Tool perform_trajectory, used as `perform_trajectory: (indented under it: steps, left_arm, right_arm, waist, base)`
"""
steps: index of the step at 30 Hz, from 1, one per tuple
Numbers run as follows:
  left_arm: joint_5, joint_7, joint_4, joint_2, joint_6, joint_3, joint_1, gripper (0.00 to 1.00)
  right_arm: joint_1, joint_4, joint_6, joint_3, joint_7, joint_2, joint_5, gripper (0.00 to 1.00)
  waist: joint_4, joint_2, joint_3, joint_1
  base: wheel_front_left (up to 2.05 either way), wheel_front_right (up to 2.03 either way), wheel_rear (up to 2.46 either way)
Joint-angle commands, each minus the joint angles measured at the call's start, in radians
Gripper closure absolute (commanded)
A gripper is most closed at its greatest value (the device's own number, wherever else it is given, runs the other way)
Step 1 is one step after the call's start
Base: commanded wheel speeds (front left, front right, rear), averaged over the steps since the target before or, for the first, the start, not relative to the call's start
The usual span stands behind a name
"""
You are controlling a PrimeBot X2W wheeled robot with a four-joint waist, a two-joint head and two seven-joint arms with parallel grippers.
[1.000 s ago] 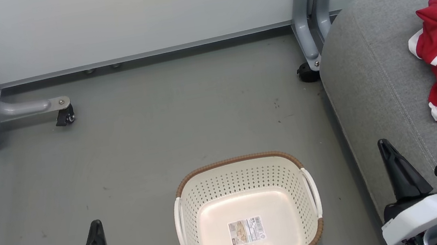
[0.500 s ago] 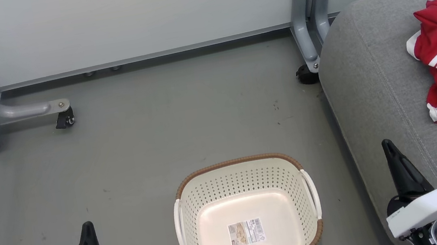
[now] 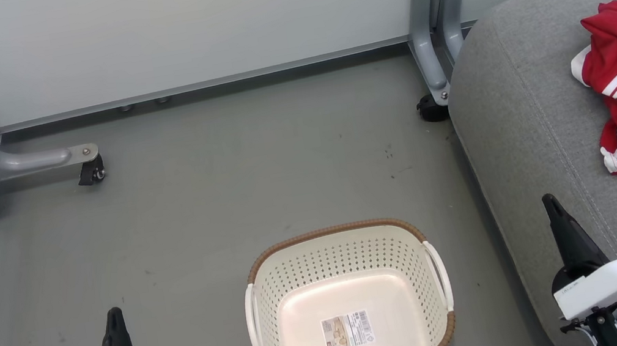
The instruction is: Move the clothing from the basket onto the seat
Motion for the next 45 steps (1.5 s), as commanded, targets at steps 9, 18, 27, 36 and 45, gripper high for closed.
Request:
perform_trajectory:
  steps: [9,18,27,36,45]
  left_arm:
    - [-0.139,0.034,-0.007,-0.002,-0.014,0.023,-0.042,1.0]
    - [-0.247,0.062,-0.004,-0.007,-0.02,0.037,-0.056,1.0]
    - [-0.347,0.089,0.0,-0.011,-0.027,0.05,-0.067,1.0]
    - [-0.446,0.115,0.003,-0.015,-0.034,0.063,-0.078,1.0]
    - [-0.531,0.136,0.006,-0.017,-0.039,0.074,-0.088,1.0]
  right_arm:
    - [-0.044,0.018,0.0,-0.01,0.018,-0.01,0.15,1.0]
    - [-0.057,0.041,0.0,-0.017,0.035,-0.012,0.262,1.0]
    - [-0.072,0.062,0.0,-0.025,0.05,-0.014,0.367,1.0]
    - [-0.087,0.083,0.0,-0.034,0.067,-0.014,0.47,1.0]
    - [-0.097,0.101,0.0,-0.042,0.081,-0.014,0.555,1.0]
  waist:
    - [-0.002,0.0,-0.005,0.0]
    - [-0.004,0.0,-0.009,0.0]
    - [-0.006,0.0,-0.014,0.0]
    - [-0.009,0.0,-0.019,0.0]
    - [-0.011,0.0,-0.023,0.0]
  base:
    - [0.0,0.0,0.0]
    - [0.0,0.0,0.0]
    - [0.0,0.0,0.0]
    - [0.0,0.0,0.0]
    - [0.0,0.0,0.0]
